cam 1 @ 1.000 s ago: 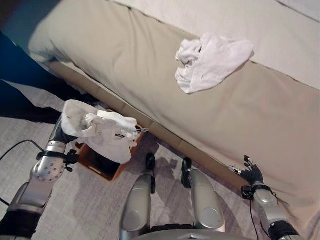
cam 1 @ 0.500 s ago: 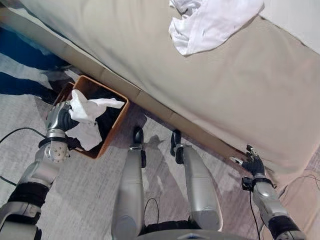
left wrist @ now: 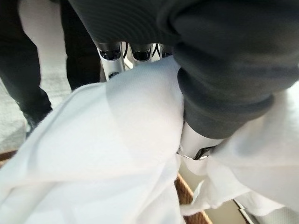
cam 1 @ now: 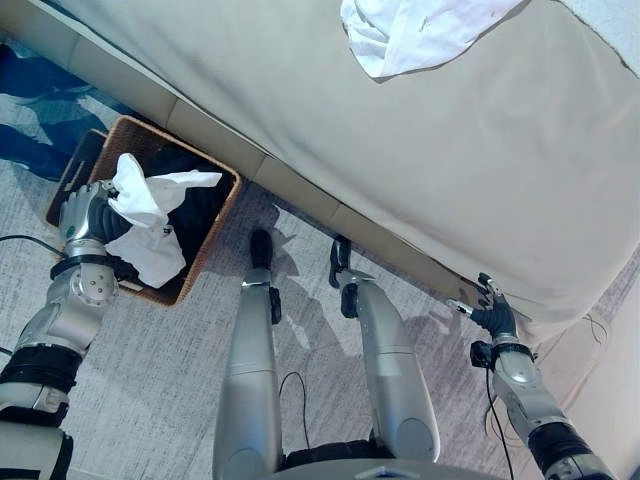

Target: Pick up clothes into the bucket

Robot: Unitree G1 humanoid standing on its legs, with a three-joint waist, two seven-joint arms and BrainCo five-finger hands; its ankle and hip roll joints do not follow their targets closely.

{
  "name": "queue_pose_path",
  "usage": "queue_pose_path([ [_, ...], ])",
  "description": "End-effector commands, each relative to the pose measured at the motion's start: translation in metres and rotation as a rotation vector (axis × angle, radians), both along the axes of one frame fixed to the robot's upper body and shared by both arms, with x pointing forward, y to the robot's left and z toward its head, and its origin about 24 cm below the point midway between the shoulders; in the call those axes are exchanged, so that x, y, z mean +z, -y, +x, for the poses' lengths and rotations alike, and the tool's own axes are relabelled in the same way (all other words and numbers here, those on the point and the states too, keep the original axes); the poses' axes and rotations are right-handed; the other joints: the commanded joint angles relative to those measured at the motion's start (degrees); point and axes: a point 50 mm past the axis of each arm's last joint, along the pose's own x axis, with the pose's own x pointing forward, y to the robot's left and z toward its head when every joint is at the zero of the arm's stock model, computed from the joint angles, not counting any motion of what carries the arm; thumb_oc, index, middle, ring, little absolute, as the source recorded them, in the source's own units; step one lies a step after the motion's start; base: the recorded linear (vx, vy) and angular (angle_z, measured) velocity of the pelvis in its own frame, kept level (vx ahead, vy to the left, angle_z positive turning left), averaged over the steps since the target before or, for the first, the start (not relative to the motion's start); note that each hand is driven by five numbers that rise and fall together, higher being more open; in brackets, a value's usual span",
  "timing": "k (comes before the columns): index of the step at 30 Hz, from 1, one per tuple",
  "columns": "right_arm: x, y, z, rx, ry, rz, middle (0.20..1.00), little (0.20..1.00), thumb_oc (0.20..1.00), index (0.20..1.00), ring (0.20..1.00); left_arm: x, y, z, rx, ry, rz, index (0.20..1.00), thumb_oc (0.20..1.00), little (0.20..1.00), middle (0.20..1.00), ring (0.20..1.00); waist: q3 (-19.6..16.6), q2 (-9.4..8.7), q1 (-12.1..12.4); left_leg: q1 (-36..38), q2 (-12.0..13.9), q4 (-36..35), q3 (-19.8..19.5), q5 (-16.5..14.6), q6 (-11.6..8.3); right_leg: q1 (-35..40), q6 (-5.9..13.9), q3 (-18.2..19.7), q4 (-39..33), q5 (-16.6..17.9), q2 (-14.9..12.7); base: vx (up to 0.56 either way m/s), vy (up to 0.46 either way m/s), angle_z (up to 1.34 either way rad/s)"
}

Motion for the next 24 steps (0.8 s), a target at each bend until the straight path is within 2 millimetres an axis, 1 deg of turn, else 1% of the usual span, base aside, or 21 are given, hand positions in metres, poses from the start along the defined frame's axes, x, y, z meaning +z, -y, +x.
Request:
queue_pose_path([
  [1,0.007,0.002,-0.001,0.014,0.038,-0.008,1.000,1.000,1.000,1.000,1.000,0.023,-0.016,0.000,0.062,0.044,0.078,0.200,0.200,0.200,0.200,0.200,-1.1,-2.03,-0.3,-0.1,-0.2,6.0,-0.2,-6.9,1.37,1.1,4.82,3.0,-7.5,5.8,-2.6,0.02,0.053,-0.16],
  [3,0.008,0.000,0.001,0.018,0.046,-0.003,1.000,1.000,1.000,1.000,1.000,0.024,-0.018,0.002,0.083,0.037,0.070,0.200,0.200,0.200,0.200,0.200,-1.1,-2.55,-0.4,-0.9,0.1,6.7,-0.1,-7.3,1.50,0.4,4.94,3.3,-7.7,6.2,-2.1,0.02,0.035,-0.17],
  [4,0.009,-0.002,0.003,0.027,0.047,0.000,1.000,1.000,1.000,1.000,1.000,0.024,-0.020,0.003,0.100,0.035,0.060,0.498,0.498,0.498,0.498,0.498,-1.1,-2.90,-0.5,-1.5,0.3,7.3,0.0,-7.6,1.62,-0.1,5.12,3.5,-7.8,6.3,-2.0,0.02,0.027,-0.20],
  [5,0.009,-0.002,0.003,0.027,0.047,0.001,1.000,1.000,1.000,1.000,1.000,0.024,-0.020,0.003,0.100,0.035,0.060,0.875,0.875,0.875,0.875,0.875,-1.1,-2.89,-0.5,-1.6,0.3,7.4,0.0,-7.6,1.62,-0.1,5.12,3.5,-7.8,6.3,-1.9,0.03,0.021,-0.13],
  [6,0.008,-0.004,0.004,0.032,0.043,0.003,1.000,1.000,1.000,1.000,1.000,0.025,-0.021,0.004,0.107,0.034,0.054,1.000,1.000,1.000,1.000,1.000,-1.1,-3.06,-0.5,-1.7,0.4,7.4,0.1,-7.8,1.64,-0.3,5.17,3.6,-8.0,6.3,-1.8,0.02,0.007,-0.05],
  [9,0.009,-0.006,0.006,0.044,0.046,0.010,1.000,1.000,1.000,1.000,1.000,0.027,-0.020,0.005,0.104,0.027,0.055,1.000,1.000,1.000,1.000,1.000,-1.1,-3.12,-0.5,-1.6,0.4,7.2,0.3,-7.9,1.68,-0.4,5.18,3.6,-8.3,6.2,-1.9,0.02,0.017,-0.05],
  [13,0.009,-0.006,0.007,0.052,0.045,0.009,1.000,1.000,1.000,1.000,1.000,0.022,-0.022,0.005,0.117,-0.014,0.072,1.000,1.000,1.000,1.000,1.000,-1.1,-2.96,-0.6,-1.2,0.3,6.8,0.4,-8.0,1.74,-0.1,5.07,3.7,-8.7,6.2,-2.0,0.01,0.013,-0.08],
  [17,0.007,-0.006,0.008,0.060,0.024,0.015,1.000,1.000,1.000,1.000,1.000,0.005,-0.032,-0.002,0.172,-0.133,0.042,1.000,1.000,1.000,1.000,1.000,-1.1,-2.28,-0.4,-0.1,0.1,5.7,0.7,-7.9,1.71,0.4,5.02,3.7,-9.0,6.2,-2.2,0.00,0.000,0.00],
  [19,0.007,-0.006,0.007,0.060,0.019,0.019,1.000,1.000,1.000,1.000,1.000,0.001,-0.034,-0.005,0.187,-0.146,0.018,1.000,1.000,1.000,1.000,1.000,-1.1,-2.21,-0.4,0.1,0.0,5.5,0.7,-7.8,1.71,0.6,4.98,3.7,-9.2,6.2,-2.2,0.00,0.000,0.00],
  [20,0.005,-0.006,0.007,0.062,0.007,0.030,1.000,1.000,1.000,1.000,1.000,-0.008,-0.039,-0.012,0.205,-0.188,-0.011,1.000,1.000,1.000,1.000,1.000,-1.1,-1.93,-0.1,0.5,0.0,5.2,0.7,-7.7,1.63,0.9,4.85,3.6,-9.3,6.3,-2.3,0.00,0.000,0.00],
  [21,0.005,-0.006,0.007,0.062,0.007,0.029,1.000,1.000,1.000,1.000,1.000,-0.008,-0.039,-0.012,0.205,-0.188,-0.011,1.000,1.000,1.000,1.000,1.000,-1.1,-1.94,-0.2,0.5,0.0,5.1,0.7,-7.7,1.63,0.9,4.86,3.6,-9.3,6.3,-2.3,0.00,0.000,0.00],
  [24,0.004,-0.005,0.005,0.057,-0.006,0.042,1.000,1.000,1.000,1.000,1.000,-0.028,-0.038,-0.025,0.211,-0.255,-0.061,1.000,1.000,1.000,1.000,1.000,-1.1,-1.34,0.5,0.9,-0.2,4.3,0.5,-7.5,1.51,1.3,4.67,3.3,-9.7,6.3,-2.5,0.00,-0.028,0.00],
])
